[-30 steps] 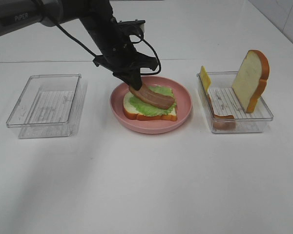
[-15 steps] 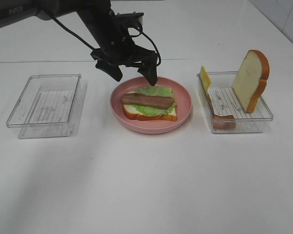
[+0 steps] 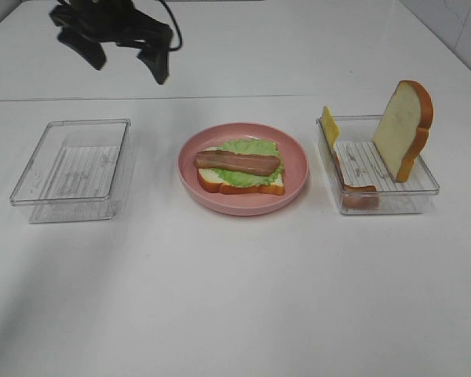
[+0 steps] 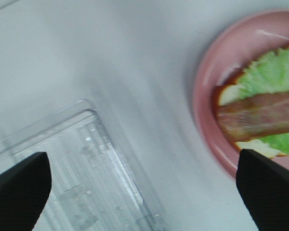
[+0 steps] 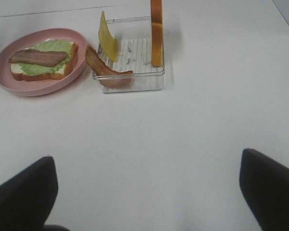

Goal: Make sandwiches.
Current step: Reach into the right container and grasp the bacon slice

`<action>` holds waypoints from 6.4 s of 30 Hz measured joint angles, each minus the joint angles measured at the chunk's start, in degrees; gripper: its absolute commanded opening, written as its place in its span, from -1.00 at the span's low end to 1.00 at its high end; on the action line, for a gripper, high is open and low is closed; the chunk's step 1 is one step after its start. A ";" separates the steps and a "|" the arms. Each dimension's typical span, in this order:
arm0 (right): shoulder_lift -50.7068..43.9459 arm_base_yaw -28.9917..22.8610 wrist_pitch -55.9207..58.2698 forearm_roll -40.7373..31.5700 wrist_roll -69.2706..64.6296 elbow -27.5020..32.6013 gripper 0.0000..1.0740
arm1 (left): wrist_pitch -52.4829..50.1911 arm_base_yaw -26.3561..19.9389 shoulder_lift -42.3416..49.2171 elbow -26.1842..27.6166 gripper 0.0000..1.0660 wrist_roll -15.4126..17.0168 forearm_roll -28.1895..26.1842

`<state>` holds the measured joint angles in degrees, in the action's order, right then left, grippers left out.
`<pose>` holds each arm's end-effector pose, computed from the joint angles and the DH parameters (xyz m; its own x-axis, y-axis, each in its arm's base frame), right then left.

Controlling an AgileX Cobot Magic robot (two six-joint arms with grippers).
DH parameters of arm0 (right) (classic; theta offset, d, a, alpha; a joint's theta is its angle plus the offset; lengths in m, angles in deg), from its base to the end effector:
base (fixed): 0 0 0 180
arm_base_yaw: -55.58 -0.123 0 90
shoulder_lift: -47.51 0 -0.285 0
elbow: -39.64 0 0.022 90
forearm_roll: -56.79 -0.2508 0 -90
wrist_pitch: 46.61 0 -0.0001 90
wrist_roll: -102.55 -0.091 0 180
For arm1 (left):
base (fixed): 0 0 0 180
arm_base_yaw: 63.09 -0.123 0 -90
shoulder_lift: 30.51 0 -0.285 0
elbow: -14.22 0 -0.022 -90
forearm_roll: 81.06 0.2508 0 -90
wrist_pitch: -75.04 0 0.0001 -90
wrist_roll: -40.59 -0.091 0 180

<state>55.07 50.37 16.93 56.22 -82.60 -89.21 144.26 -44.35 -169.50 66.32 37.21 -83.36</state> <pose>-0.0028 0.0006 0.2609 -0.5383 0.0455 -0.8415 -0.0478 0.9953 0.0844 0.4734 -0.1642 0.2624 -0.8499 0.3355 -0.4064 0.3738 0.9274 -0.0161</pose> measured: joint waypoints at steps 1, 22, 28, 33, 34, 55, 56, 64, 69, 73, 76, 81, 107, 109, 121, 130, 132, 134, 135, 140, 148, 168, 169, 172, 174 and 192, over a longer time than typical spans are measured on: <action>0.00 0.00 0.00 0.00 0.00 0.00 0.79 | 0.06 -3.44 0.92 0.00 0.89 0.00 0.29; 0.00 0.00 0.00 0.00 0.00 0.00 0.79 | 0.11 -22.00 17.07 -13.81 0.89 -0.69 -3.44; 0.00 0.00 0.00 0.00 0.00 0.00 0.79 | 0.11 -22.00 33.06 -34.15 0.89 -2.52 -3.38; 0.00 0.00 0.00 0.00 0.00 0.00 0.79 | -1.49 -22.00 47.04 -48.99 0.89 -4.87 -3.38; 0.00 0.00 0.00 0.00 0.00 0.00 0.79 | -1.83 -22.00 49.62 -51.34 0.89 -5.04 -3.38; 0.00 0.00 0.00 0.00 0.00 0.00 0.79 | -2.64 -22.00 112.13 -90.30 0.89 -6.70 -3.38; 0.00 0.00 0.00 0.00 0.00 0.00 0.79 | -2.52 -22.00 114.13 -91.04 0.89 -6.70 -3.38; 0.00 0.00 0.00 0.06 0.00 0.00 0.79 | -1.95 -22.00 129.37 -96.26 0.89 -6.70 -6.53; 0.00 0.00 0.00 0.06 0.00 0.00 0.79 | -1.66 -22.00 131.32 -97.40 0.89 -6.70 -7.91; 0.00 0.00 0.00 0.23 0.00 0.00 0.79 | -3.67 -22.00 131.49 -98.32 0.89 -6.70 -8.25; 0.00 0.00 0.00 0.23 0.00 0.00 0.79 | -5.84 -22.00 131.55 -99.41 0.89 -5.73 -6.93; 0.00 0.00 0.00 0.57 0.00 0.00 0.79 | -6.42 -22.00 131.55 -99.52 0.89 0.06 -2.69; 0.00 0.00 0.00 0.57 0.00 0.00 0.79 | -7.22 -18.28 131.55 -99.52 0.89 2.58 -1.78; 0.40 0.00 0.00 0.57 0.00 -0.06 0.79 | -7.22 -18.28 131.55 -99.52 0.89 2.58 -1.78; 30.37 0.00 0.00 0.57 -0.40 -14.21 0.79 | -7.22 -18.28 131.55 -99.52 0.89 2.58 -1.78; 57.58 0.00 -1.09 0.57 -0.40 -28.82 0.79 | -7.22 -18.28 131.55 -99.52 0.89 2.58 -1.78; 65.55 0.00 -1.26 0.57 -0.17 -33.35 0.79 | -7.22 -18.28 131.55 -99.52 0.89 2.58 -1.78; 69.73 0.00 -1.20 -0.11 0.63 -36.15 0.79 | -7.22 -18.28 131.55 -99.52 0.89 2.58 -1.78; 69.73 0.00 -1.20 -0.11 0.63 -36.15 0.79 | -7.22 -18.28 131.55 -99.52 0.89 2.58 -1.78; 78.72 0.00 -2.46 -3.44 3.61 -40.28 0.79 | -7.22 -18.28 131.55 -99.52 0.88 2.58 -1.78; 92.42 -2.01 -6.76 -8.59 4.64 -41.83 0.79 | -7.22 -18.28 131.55 -99.52 0.88 2.58 -1.78; 115.91 -7.22 -9.68 -11.69 4.58 -57.35 0.79 | -7.22 -18.28 131.55 -99.52 0.88 2.41 -1.78; 116.77 -7.22 -9.63 -11.80 4.58 -57.35 0.79 | -7.22 -18.28 131.55 -99.52 0.88 2.41 -1.78; 117.69 -7.22 -9.63 -11.75 4.58 -57.35 0.79 | -7.22 -18.28 131.55 -99.52 0.88 2.41 -1.78; 118.66 -7.22 -9.63 -11.75 4.58 -57.35 0.79 | -7.22 -18.28 131.55 -99.52 0.88 2.41 -1.78; 119.00 -7.22 -9.63 -11.69 5.16 -57.35 -0.01 | -7.22 -18.28 131.55 -99.52 0.88 2.35 -1.78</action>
<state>174.07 43.15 7.31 44.53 -77.45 -146.57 137.04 -62.63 -37.95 -33.21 39.56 -85.13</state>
